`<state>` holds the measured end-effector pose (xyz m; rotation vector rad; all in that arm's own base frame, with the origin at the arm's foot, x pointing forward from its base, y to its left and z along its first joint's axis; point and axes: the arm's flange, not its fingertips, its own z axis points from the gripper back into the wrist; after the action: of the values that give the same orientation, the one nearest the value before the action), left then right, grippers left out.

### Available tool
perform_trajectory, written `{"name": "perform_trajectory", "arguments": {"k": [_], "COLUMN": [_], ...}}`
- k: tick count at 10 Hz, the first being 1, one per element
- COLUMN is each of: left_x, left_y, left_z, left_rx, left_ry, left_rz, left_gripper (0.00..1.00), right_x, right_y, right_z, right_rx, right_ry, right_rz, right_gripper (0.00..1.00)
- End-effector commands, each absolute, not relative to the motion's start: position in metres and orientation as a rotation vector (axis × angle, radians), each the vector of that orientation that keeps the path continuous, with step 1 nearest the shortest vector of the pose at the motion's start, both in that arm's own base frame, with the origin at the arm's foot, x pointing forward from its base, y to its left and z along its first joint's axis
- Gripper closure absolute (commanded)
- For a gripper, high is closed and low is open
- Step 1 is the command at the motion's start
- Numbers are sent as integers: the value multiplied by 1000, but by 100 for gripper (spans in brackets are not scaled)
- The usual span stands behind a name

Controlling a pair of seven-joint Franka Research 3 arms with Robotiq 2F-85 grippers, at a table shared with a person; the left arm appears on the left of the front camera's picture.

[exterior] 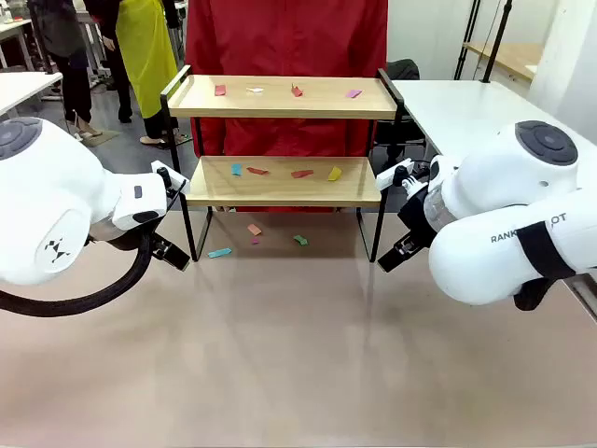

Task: Clean the shelf.
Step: Pick up the Duster handed by the human.

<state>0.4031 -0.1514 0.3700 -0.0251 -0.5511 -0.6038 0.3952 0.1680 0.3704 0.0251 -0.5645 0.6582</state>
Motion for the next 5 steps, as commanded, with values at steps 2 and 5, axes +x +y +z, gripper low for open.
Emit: {"name": "perform_trajectory", "arguments": {"k": [2,5], "left_x": [403,403], "left_y": [-151,-151], "left_z": [370,370], "left_rx": [-25,-25], "left_ry": [-551,-551], "left_rz": [-604,-604], "left_gripper": [0,0], "right_x": [395,395], "right_y": [168,168], "right_z": [370,370], "right_rx": [25,25], "right_ry": [-564,-564], "right_rz": [658,658], "right_gripper": [0,0]}}
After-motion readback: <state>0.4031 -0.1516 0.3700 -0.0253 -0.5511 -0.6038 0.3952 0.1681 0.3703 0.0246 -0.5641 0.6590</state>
